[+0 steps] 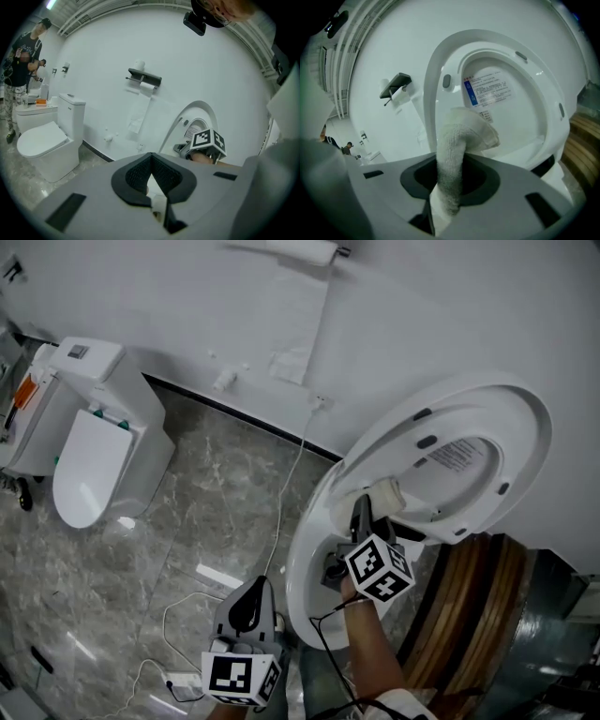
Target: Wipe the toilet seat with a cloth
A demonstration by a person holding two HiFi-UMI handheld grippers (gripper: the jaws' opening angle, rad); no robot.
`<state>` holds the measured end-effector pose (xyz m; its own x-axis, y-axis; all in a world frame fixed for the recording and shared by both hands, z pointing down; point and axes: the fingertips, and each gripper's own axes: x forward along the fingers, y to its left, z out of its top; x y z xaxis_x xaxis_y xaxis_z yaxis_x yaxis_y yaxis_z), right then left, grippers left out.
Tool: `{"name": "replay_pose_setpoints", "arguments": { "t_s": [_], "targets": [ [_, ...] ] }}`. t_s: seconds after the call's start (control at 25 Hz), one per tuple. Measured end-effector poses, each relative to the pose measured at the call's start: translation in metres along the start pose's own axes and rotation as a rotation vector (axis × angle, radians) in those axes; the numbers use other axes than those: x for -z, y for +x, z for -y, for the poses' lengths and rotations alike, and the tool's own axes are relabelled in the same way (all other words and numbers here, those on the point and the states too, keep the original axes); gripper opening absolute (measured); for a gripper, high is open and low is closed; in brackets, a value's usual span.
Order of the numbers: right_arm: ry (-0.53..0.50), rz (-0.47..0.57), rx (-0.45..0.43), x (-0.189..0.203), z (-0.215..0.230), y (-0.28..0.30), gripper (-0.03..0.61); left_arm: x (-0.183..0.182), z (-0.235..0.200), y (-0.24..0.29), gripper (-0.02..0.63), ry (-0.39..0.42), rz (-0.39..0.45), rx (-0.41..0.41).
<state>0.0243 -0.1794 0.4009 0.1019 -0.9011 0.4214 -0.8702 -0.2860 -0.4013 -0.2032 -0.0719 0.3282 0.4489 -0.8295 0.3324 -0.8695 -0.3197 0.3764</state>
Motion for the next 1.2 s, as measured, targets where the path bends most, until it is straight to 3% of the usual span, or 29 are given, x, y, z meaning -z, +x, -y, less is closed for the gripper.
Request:
{"name": "replay_pose_setpoints", "arguments": {
  "t_s": [0.12,0.56,1.2],
  "targets": [
    [-0.065,-0.014,-0.033,-0.019,-0.014,0.008,0.101,-0.011,0.011,0.004,-0.003,-0.001,0.004,0.015],
    [-0.154,-0.018,-0.087,-0.091,-0.038,0.016,0.101,-0.054,0.061,0.018,-0.003,0.034,0.051,0.078],
    [-0.163,-0.027,-0.229,-0.163,-0.042,-0.003,0.101,-0.090,0.138,0.054,-0.003,0.086,0.060,0.144]
  ]
}}
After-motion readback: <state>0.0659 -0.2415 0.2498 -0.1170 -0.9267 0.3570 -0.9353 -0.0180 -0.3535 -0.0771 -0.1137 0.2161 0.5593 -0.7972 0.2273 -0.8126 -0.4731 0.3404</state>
